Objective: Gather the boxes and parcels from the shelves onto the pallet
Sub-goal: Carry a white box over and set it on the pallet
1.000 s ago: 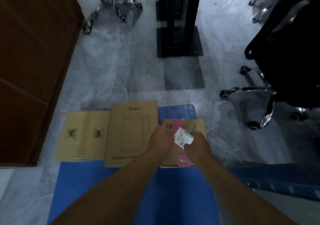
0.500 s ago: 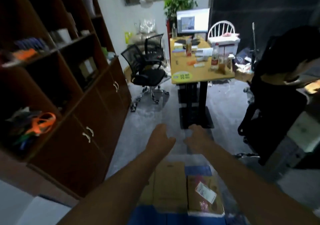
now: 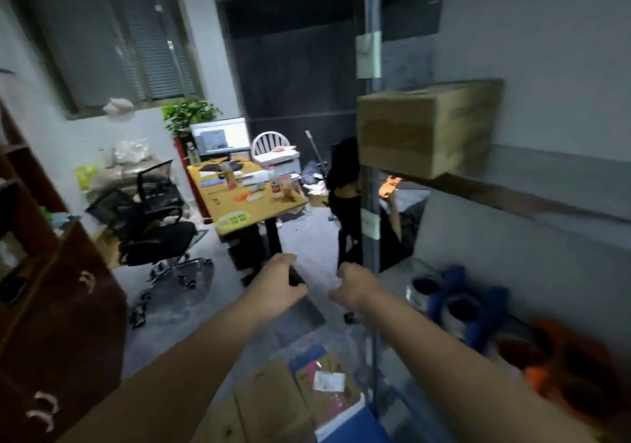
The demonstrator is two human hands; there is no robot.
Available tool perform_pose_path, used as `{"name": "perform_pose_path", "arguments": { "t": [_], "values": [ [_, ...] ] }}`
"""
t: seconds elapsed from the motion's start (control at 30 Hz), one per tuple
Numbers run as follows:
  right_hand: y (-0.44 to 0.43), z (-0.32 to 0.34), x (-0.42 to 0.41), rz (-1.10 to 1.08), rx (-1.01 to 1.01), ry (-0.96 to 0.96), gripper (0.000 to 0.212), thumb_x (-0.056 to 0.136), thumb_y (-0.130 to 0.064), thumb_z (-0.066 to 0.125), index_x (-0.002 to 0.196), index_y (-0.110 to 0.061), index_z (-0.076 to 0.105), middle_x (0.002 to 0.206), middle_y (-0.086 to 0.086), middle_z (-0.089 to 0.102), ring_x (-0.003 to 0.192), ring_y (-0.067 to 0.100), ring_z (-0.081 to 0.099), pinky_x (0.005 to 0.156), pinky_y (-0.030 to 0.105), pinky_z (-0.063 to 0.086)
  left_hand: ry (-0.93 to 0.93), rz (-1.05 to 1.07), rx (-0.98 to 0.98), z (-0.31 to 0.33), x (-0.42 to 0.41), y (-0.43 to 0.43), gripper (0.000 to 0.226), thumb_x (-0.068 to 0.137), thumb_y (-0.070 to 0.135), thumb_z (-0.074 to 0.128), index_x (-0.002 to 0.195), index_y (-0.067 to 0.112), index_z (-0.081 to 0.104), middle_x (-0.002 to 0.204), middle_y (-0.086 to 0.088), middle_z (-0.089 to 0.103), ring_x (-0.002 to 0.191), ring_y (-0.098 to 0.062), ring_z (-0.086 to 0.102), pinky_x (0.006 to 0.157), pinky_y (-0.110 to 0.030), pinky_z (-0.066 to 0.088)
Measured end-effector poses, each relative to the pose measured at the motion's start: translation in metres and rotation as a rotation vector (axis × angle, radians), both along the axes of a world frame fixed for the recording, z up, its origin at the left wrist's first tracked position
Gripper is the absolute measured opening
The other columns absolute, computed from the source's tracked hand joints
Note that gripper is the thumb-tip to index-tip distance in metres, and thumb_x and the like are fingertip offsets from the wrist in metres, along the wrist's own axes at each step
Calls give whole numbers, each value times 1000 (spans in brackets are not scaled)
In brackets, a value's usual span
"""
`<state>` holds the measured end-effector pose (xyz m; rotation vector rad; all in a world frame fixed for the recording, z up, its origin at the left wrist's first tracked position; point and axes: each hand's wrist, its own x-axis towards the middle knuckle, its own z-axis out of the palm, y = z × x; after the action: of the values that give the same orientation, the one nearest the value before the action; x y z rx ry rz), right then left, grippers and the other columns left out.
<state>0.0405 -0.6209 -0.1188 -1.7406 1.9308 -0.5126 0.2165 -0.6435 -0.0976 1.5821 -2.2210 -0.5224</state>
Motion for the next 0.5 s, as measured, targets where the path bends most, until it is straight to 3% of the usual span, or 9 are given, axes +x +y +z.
{"name": "perform_pose_path", "arguments": {
  "t": [0.07, 0.13, 0.2, 0.37, 0.47, 0.5],
  "values": [
    [54, -10, -24, -98, 69, 45, 35, 85, -35, 63, 112, -13, 57, 112, 11, 59, 107, 30, 60, 83, 35, 50, -20, -99, 3, 1, -26, 27, 66, 85, 26, 67, 144, 11, 40, 147, -7, 38, 133, -22, 40, 104, -24, 32],
    [109, -17, -47, -165, 128, 74, 41, 85, -36, 64, 117, -10, 59, 108, 12, 61, 105, 31, 61, 79, 35, 49, -4, -178, 31, 3, -56, 63, 66, 87, 27, 66, 144, 12, 38, 148, -5, 37, 133, -22, 40, 97, -22, 33],
    [160, -14, -73, -265, 97, 99, 46, 88, -38, 59, 121, -5, 57, 115, 18, 62, 110, 34, 59, 88, 38, 48, 0, -286, 56, 6, -91, 101, 64, 86, 26, 66, 143, 12, 40, 144, -6, 40, 128, -23, 44, 92, -21, 33],
    [286, -4, -143, -475, 31, -2, 47, 82, -40, 64, 124, -20, 59, 123, 9, 62, 117, 28, 57, 99, 36, 46, 20, -540, 26, 13, -184, 209, 69, 83, 20, 70, 144, 5, 39, 148, -12, 38, 135, -25, 39, 109, -28, 30],
    [373, -1, -172, -560, 27, 58, 58, 78, -59, 63, 126, -27, 58, 125, 6, 63, 114, 26, 59, 95, 34, 47, 49, -668, 5, 15, -232, 281, 66, 85, 24, 66, 144, 12, 39, 148, -6, 38, 135, -21, 39, 108, -27, 30],
    [405, -3, -181, -597, 46, 65, 58, 80, -57, 63, 128, -25, 56, 131, 7, 60, 117, 28, 57, 95, 34, 45, 60, -708, 4, 14, -246, 305, 65, 85, 25, 65, 144, 13, 39, 148, -5, 39, 134, -21, 39, 108, -28, 31]
  ]
}}
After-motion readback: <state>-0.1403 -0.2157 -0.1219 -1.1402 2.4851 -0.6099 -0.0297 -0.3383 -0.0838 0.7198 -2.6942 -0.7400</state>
